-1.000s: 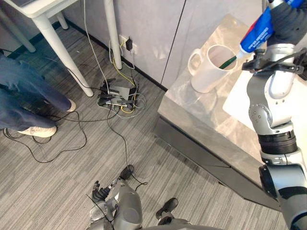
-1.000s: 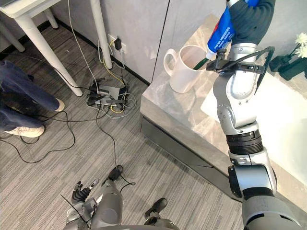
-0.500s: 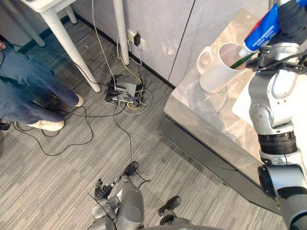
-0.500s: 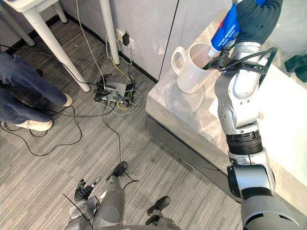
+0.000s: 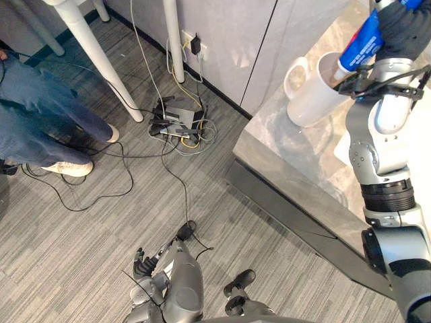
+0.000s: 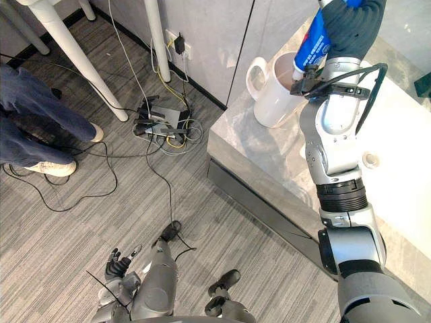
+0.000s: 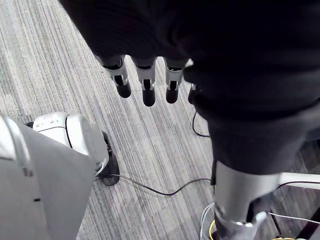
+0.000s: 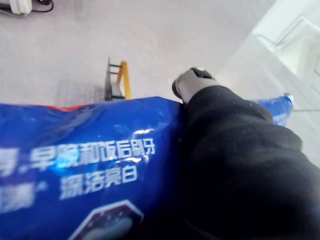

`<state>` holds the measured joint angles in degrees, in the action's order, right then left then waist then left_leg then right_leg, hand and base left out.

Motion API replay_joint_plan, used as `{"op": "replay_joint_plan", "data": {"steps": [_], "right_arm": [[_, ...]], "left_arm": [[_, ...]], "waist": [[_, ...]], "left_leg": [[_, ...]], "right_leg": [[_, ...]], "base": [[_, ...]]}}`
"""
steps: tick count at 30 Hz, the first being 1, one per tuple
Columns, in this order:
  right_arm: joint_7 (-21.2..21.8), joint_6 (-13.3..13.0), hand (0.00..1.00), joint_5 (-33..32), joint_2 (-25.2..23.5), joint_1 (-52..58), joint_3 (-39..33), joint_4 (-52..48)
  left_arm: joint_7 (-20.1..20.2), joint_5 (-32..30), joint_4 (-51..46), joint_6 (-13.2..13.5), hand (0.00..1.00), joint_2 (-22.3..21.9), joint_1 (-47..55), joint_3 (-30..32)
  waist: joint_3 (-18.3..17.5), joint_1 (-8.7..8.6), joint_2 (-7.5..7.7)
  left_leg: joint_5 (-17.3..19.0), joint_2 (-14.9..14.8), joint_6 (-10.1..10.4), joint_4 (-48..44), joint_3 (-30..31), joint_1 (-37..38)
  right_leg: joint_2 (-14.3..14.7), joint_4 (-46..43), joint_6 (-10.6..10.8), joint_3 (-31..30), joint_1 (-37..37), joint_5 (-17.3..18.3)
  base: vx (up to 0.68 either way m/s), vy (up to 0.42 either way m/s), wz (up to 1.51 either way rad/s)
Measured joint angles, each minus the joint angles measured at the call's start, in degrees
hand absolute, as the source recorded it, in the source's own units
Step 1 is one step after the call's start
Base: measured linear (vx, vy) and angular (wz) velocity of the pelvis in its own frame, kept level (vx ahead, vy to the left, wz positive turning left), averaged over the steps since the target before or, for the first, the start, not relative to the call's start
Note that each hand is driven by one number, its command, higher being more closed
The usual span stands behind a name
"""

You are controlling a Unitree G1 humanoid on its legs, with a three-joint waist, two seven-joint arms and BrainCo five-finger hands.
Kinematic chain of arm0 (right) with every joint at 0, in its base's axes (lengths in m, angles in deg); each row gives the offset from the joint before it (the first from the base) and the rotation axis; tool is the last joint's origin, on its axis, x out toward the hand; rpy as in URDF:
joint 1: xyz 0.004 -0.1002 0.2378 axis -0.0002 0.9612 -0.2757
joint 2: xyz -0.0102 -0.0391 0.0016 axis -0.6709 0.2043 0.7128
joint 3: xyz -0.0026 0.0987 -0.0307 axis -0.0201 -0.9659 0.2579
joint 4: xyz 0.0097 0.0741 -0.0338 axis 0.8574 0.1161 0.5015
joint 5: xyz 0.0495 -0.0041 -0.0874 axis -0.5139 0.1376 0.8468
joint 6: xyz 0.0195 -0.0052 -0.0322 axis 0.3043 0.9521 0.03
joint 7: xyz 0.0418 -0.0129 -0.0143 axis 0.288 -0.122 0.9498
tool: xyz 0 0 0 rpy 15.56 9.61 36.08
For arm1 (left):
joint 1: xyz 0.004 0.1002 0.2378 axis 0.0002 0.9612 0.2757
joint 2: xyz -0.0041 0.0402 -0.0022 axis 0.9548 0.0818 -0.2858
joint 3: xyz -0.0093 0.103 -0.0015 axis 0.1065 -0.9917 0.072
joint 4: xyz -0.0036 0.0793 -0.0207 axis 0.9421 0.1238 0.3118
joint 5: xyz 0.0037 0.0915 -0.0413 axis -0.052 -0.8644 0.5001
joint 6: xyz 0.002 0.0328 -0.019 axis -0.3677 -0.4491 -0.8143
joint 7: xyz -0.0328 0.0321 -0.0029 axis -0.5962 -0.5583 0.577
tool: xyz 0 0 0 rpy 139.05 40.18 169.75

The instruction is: Organize washtable

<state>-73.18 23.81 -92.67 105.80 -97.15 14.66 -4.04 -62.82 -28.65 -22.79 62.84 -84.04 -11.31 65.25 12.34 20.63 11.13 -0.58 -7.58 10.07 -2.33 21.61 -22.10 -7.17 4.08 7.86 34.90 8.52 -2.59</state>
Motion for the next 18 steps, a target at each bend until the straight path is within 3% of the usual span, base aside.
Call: {"op": "replay_joint_plan", "data": {"steps": [5, 6, 18], "right_arm": [[0.20, -0.57, 1.00, -1.28, 0.00, -0.42, 1.24, -0.01], [0.52, -0.60, 0.00, -1.60, 0.00, -0.42, 1.53, 0.00], [2.14, -0.62, 0.00, -2.30, -0.13, -0.42, 3.31, 0.46]], "left_arm": [[0.05, 0.25, 0.01, 0.70, 0.00, 0.38, 0.02, -0.82], [0.05, 0.33, 0.01, 0.84, 0.00, 0.39, 0.03, -0.81], [0.05, 0.38, 0.01, 0.97, 0.00, 0.52, -0.02, -0.81]], "waist": [[0.03, -0.46, 0.01], [0.05, -0.67, 0.01], [0.41, -1.06, 0.07]], "left_leg": [[-0.03, 0.01, 0.01, 0.02, 0.16, -0.08], [-0.07, 0.00, 0.03, 0.05, 0.16, -0.08], [-0.47, -0.23, 0.09, 0.45, -0.06, -0.34]], "right_leg": [[0.01, 0.00, 0.00, 0.16, 0.01, 0.00], [0.03, 0.00, 0.00, 0.15, 0.01, 0.00], [0.14, -0.04, -0.03, -0.37, 0.68, -0.02]], "base": [[0.00, 0.002, 0.01], [0.00, 0.000, 0.00], [0.00, 0.005, -0.02]]}}
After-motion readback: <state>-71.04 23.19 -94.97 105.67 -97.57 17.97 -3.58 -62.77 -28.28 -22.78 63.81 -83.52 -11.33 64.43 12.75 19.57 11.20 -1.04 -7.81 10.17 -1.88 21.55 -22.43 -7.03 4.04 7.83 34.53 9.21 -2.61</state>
